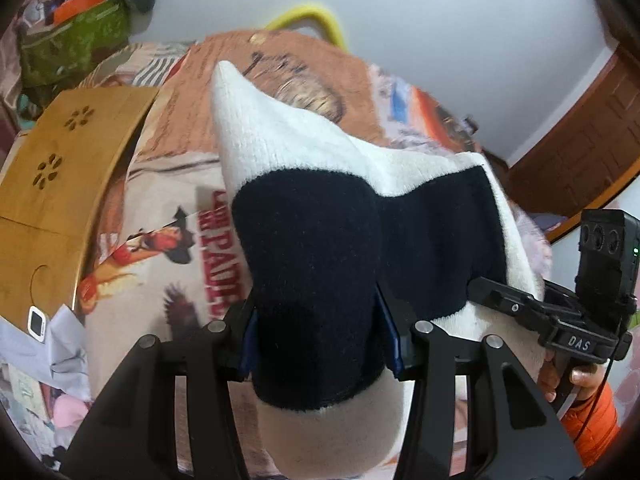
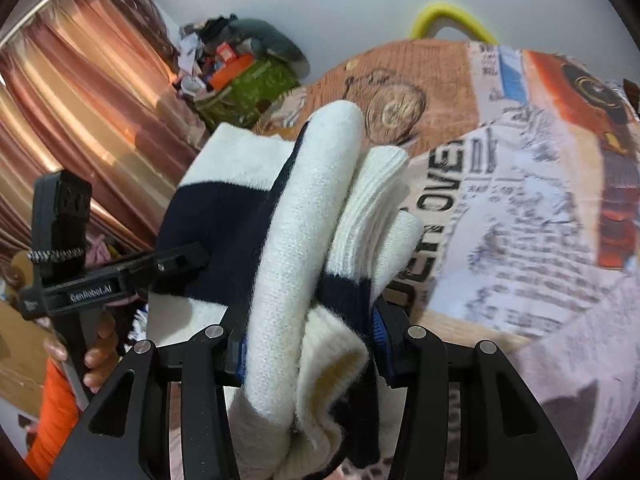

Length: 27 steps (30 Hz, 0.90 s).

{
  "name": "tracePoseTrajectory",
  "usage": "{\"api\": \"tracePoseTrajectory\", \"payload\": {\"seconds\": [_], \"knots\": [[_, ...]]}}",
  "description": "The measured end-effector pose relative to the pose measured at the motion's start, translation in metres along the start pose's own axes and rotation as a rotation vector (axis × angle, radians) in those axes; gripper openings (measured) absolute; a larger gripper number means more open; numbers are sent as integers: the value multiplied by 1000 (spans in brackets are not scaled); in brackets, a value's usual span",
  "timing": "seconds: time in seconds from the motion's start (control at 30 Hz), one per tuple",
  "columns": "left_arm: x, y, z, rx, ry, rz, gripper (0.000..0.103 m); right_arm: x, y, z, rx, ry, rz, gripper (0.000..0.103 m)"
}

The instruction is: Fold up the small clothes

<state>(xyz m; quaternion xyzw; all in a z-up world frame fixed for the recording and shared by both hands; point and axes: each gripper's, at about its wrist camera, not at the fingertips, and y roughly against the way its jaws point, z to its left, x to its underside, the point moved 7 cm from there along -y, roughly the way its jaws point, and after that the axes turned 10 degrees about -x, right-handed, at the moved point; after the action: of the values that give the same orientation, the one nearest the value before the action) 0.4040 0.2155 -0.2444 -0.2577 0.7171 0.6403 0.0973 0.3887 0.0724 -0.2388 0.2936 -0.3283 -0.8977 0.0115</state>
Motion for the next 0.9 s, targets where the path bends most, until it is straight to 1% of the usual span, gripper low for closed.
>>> {"api": "tracePoseTrajectory", "payload": {"seconds": [0.1,0.17,0.23,0.3,0.33,0.4,0.5,0.57,0.63,0.7,0.77,0.83,0.9], "knots": [[8,-31,12,-27,-15,49,48,6,-23,-15,20,-23,48,44],[13,-49,19,-47,-30,60,50,9,-32,-25,55,-18,67,46],[17,-62,24,-42,-15,62,53,11,-35,-32,75,3,93,51],[16,-67,28,-19,11,54,54,11,-32,-32,85,22,108,56],[15,-66,28,-16,16,50,55,12,-30,-30,98,37,112,56],[16,-62,29,-41,9,40,55,11,-25,-27,126,75,116,57],[13,-45,26,-127,-32,-4,55,5,-9,-16,180,151,91,57],[13,-26,18,-154,-84,-49,55,0,4,-7,214,199,50,57],[13,-11,9,-162,-110,-92,55,-5,18,1,219,225,2,57],[17,5,-4,-144,-136,-132,55,-9,28,13,213,260,-37,57],[22,13,-17,-127,-162,-147,55,-9,31,25,199,287,-52,57],[30,11,-27,-124,-178,-143,56,-4,26,36,183,309,-41,57],[41,0,-33,-140,-189,-109,56,4,18,38,189,329,-20,57]]}}
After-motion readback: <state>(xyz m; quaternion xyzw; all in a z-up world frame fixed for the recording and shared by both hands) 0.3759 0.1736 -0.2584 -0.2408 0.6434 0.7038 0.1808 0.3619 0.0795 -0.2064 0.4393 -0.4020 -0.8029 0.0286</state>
